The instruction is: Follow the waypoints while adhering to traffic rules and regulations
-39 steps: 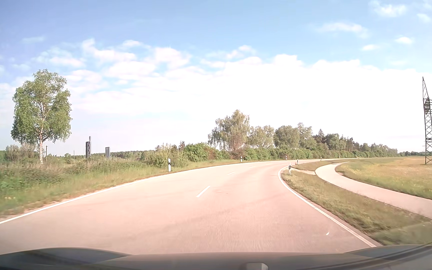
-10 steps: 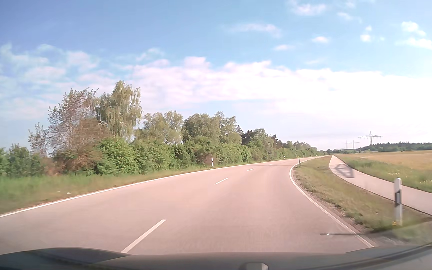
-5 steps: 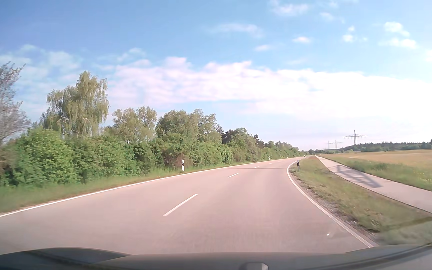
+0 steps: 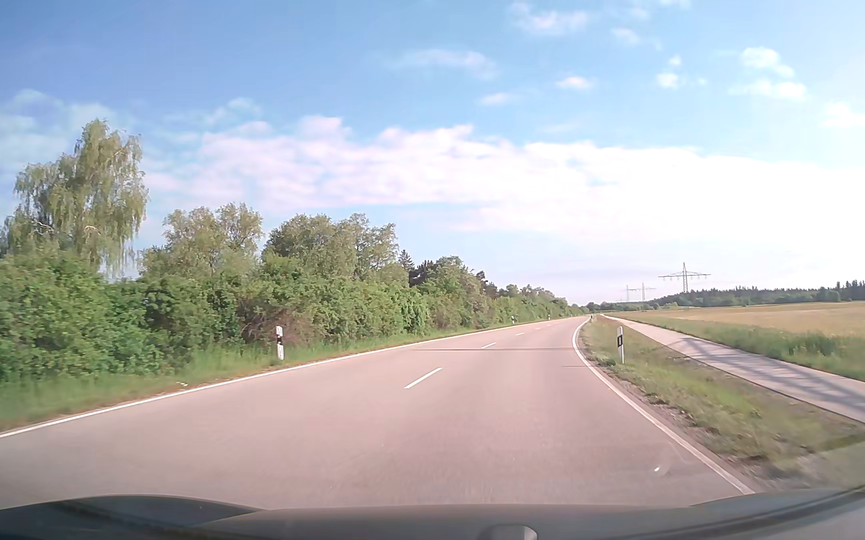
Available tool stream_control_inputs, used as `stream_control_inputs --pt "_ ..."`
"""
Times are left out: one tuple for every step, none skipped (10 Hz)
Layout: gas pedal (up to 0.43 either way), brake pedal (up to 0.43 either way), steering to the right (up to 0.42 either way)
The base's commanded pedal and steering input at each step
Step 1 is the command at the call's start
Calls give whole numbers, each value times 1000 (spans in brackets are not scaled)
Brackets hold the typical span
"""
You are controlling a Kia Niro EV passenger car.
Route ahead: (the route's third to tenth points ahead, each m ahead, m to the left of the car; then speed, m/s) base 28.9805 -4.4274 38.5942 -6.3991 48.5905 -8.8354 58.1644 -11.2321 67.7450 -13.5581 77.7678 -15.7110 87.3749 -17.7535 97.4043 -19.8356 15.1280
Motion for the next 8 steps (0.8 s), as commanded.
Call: stream_control_inputs --pt "150 0 42" --pt "150 0 45" --pt "150 0 46" --pt "150 0 46" --pt "157 0 45" --pt "157 0 43" --pt "157 0 42" --pt "157 0 42"
